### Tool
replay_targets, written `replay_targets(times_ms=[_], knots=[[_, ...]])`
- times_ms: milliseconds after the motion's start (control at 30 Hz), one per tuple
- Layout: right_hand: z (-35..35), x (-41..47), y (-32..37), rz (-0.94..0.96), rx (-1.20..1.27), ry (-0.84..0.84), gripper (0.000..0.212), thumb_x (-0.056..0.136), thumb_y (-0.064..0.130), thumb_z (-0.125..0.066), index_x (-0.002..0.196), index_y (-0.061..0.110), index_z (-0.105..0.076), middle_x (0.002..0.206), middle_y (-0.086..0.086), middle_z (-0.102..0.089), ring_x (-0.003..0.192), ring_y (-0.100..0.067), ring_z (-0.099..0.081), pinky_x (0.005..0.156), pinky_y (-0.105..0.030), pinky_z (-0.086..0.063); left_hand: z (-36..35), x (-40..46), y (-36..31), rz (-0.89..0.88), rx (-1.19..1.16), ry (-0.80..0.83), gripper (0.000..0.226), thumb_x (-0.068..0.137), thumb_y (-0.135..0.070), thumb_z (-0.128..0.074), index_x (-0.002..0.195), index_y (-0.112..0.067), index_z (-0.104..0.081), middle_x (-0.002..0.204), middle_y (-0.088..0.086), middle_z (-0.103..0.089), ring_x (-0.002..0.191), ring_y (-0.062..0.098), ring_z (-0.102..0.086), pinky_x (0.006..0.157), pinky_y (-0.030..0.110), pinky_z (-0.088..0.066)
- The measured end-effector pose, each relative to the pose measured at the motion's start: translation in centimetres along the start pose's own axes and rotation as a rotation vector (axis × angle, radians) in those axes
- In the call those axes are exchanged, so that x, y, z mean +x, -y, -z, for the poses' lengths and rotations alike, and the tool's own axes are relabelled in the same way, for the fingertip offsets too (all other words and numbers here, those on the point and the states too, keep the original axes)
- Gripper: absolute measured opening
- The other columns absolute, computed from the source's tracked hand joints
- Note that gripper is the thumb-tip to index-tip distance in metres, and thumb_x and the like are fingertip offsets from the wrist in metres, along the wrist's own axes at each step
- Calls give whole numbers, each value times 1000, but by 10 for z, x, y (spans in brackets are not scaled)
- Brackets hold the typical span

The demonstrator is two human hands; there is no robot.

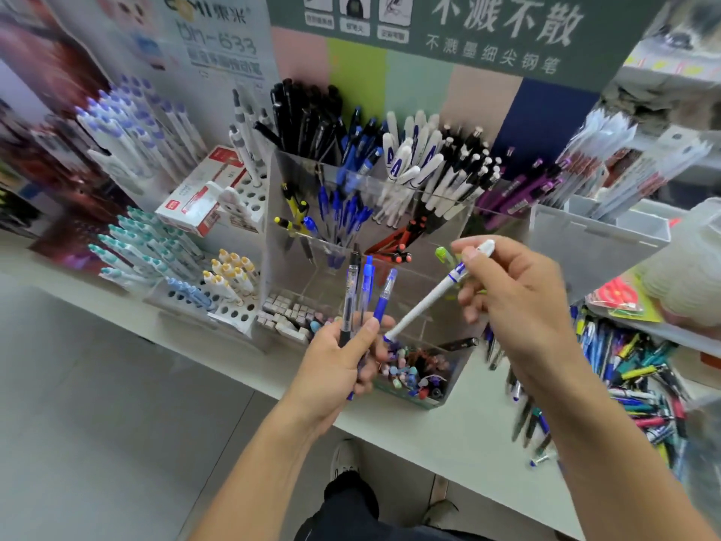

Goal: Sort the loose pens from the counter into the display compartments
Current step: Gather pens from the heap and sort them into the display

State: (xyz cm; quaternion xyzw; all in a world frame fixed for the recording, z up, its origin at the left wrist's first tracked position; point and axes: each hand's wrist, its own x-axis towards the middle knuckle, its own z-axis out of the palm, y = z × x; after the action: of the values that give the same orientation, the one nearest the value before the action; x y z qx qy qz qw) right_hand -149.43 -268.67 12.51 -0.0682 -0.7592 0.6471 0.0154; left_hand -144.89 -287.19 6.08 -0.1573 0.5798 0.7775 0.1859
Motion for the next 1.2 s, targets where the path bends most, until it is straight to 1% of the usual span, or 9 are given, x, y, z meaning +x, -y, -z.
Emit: replay_targets(times_ms=[300,400,467,600,733,833,933,1033,1200], knots=[[-24,69,87,780,-152,-298,19,89,10,-75,106,6,-68,88,-3,-71,75,-10,-70,69,-22,-56,16,0,-40,-44,-273,49,30,91,-42,-55,105,-16,-47,62,-3,-37,44,6,-21,35,14,-16],[-44,101,81,778,-483,-193,24,87,15,-76,110,10,-77,94,4,-75,80,-5,-69,77,-16,-55,19,4,-48,-65,-344,74,26,90,-34,-55,109,-18,-46,64,0,-42,42,5,-25,35,15,-17],[-54,116,68,741,-642,-88,22,92,19,-69,106,5,-78,92,-7,-77,81,-17,-70,80,-30,-57,19,5,-50,-78,-340,75,23,95,-28,-53,113,-12,-53,67,1,-46,43,6,-28,37,16,-18],[-64,124,61,693,-914,-65,35,100,26,-54,89,1,-75,76,-14,-59,77,-32,-51,65,-38,-38,20,6,-49,-95,-329,88,28,101,-21,-51,120,-7,-65,71,1,-52,45,6,-31,38,16,-21],[-63,97,75,547,-1146,-94,35,106,33,-44,106,9,-71,108,-15,-50,105,-35,-46,79,-41,-42,21,3,-46,-121,-278,122,26,87,-23,-64,109,-14,-74,74,3,-59,44,5,-35,37,14,-23],[-55,57,72,588,-858,-138,31,100,39,-56,114,16,-70,101,-5,-59,95,-24,-52,79,-27,-36,20,0,-45,-130,-241,140,18,84,-24,-65,93,-23,-80,72,3,-61,42,4,-34,38,14,-21],[-49,28,57,262,-515,229,28,91,43,-71,92,15,-77,71,-5,-67,59,-8,-55,56,-23,-42,21,-1,-45,-104,-223,156,16,84,-24,-64,90,-20,-77,70,5,-62,40,3,-33,36,13,-20],[-49,23,40,-15,-111,391,16,89,24,-74,95,10,-77,74,-11,-64,48,-5,-43,46,-14,-36,23,-1,-45,-34,-160,236,23,87,-26,-61,99,-8,-69,69,7,-62,39,4,-32,35,13,-22],[-41,27,30,-25,-6,408,14,90,13,-71,96,0,-75,77,-22,-63,51,-12,-47,48,-21,-43,21,-3,-42,64,-301,340,44,98,-38,-46,127,-8,-62,70,5,-53,41,3,-31,33,12,-24]])
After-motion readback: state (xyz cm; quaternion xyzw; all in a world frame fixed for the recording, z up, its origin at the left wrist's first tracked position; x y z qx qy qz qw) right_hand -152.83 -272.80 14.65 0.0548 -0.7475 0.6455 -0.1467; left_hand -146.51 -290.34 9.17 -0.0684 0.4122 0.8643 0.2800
